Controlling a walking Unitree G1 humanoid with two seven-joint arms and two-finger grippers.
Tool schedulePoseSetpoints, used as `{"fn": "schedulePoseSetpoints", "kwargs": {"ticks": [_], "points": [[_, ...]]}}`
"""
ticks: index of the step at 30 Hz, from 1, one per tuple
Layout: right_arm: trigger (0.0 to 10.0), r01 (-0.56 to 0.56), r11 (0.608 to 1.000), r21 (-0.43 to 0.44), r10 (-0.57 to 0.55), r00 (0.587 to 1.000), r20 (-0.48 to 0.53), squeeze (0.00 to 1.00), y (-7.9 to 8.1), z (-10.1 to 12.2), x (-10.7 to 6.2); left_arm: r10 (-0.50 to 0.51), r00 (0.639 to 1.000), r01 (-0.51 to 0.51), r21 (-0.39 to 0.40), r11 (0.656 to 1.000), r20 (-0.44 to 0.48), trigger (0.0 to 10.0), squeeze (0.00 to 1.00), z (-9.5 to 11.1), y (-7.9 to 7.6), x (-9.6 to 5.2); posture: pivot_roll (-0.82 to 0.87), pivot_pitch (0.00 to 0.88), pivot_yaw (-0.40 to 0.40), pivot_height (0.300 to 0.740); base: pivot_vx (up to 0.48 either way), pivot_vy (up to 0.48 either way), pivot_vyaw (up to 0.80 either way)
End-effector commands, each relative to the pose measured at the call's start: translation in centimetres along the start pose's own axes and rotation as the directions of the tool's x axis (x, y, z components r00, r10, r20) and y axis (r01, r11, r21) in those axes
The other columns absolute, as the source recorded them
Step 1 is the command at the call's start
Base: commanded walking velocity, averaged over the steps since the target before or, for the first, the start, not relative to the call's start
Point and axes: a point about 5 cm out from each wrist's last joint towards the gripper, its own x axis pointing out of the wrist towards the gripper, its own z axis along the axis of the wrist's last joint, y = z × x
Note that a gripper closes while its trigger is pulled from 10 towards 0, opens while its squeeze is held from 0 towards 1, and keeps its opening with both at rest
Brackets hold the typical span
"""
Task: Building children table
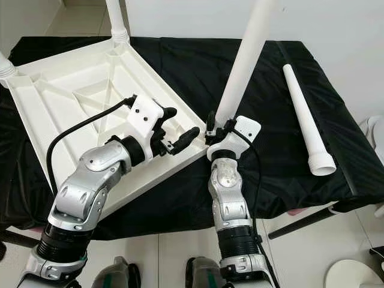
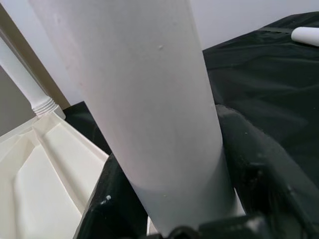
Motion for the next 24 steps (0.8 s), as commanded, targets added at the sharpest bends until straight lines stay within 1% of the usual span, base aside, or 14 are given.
{"fn": "schedulePoseSetpoints", "kwargs": {"ticks": [1,9,11,15,19,24], "points": [[10.0,0.047,0.999,-0.019,-0.049,0.991,-0.121,0.00,-0.5,-2.2,-0.5,0.034,0.999,-0.034,0.003,0.999,0.006,10.0,0.00,0.3,0.0,0.1,-0.10,0.071,-0.011,0.740,0.000,0.000,0.00],[10.0,0.133,0.991,-0.020,-0.135,0.982,-0.134,0.00,-0.3,-2.2,0.2,0.030,1.000,-0.030,0.002,1.000,0.005,10.0,0.00,0.4,-0.1,0.0,-0.10,0.077,-0.008,0.740,0.000,0.000,0.00],[10.0,0.133,0.991,-0.020,-0.135,0.982,-0.134,0.00,-0.3,-2.2,0.2,0.030,1.000,-0.030,0.002,1.000,0.005,10.0,0.00,0.4,-0.1,0.0,-0.10,0.077,-0.008,0.740,0.000,0.000,0.00],[10.0,0.149,0.988,-0.035,-0.152,0.981,-0.119,0.00,-0.3,-2.1,0.4,0.031,1.000,-0.031,0.002,1.000,0.004,10.0,0.00,0.4,-0.1,0.0,-0.10,0.080,-0.008,0.740,0.000,0.000,0.00],[10.0,0.192,0.979,-0.067,-0.198,0.975,-0.098,0.00,-0.4,-2.1,0.6,0.027,1.000,-0.027,-0.002,1.000,0.007,10.0,0.00,0.5,-0.2,0.1,-0.10,0.084,-0.009,0.740,0.000,0.000,0.00],[10.0,0.207,0.975,-0.077,-0.213,0.973,-0.092,0.00,-0.5,-2.1,0.8,0.024,1.000,-0.024,-0.005,1.000,0.008,10.0,0.00,0.5,-0.3,0.2,-0.10,0.085,-0.009,0.740,0.000,0.000,0.00]]}}
